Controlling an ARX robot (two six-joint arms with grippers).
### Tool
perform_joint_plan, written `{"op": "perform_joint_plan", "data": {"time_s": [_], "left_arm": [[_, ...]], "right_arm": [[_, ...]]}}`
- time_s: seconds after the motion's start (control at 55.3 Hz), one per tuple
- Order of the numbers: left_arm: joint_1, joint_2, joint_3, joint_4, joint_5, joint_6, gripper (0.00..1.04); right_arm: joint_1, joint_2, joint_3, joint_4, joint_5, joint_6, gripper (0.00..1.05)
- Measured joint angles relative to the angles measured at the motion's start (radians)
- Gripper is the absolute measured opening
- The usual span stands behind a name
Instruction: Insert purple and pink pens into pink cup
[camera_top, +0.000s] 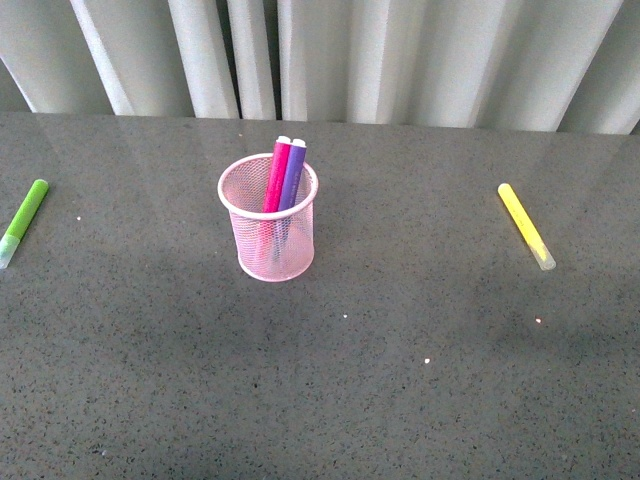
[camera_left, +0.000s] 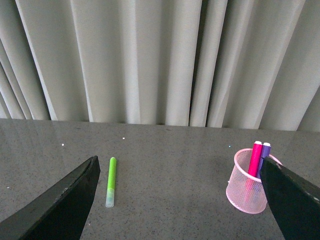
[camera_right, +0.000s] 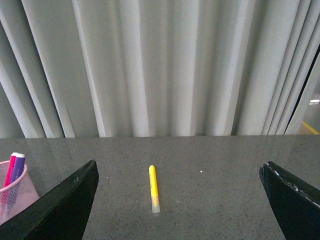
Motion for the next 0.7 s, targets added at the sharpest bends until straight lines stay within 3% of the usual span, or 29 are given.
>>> {"op": "perform_joint_plan", "data": {"time_s": [0.705], "left_arm": [[0.000,0.000,0.000,0.000,0.000,0.000,0.98]], "right_arm": [[0.000,0.000,0.000,0.000,0.000,0.000,0.98]]}}
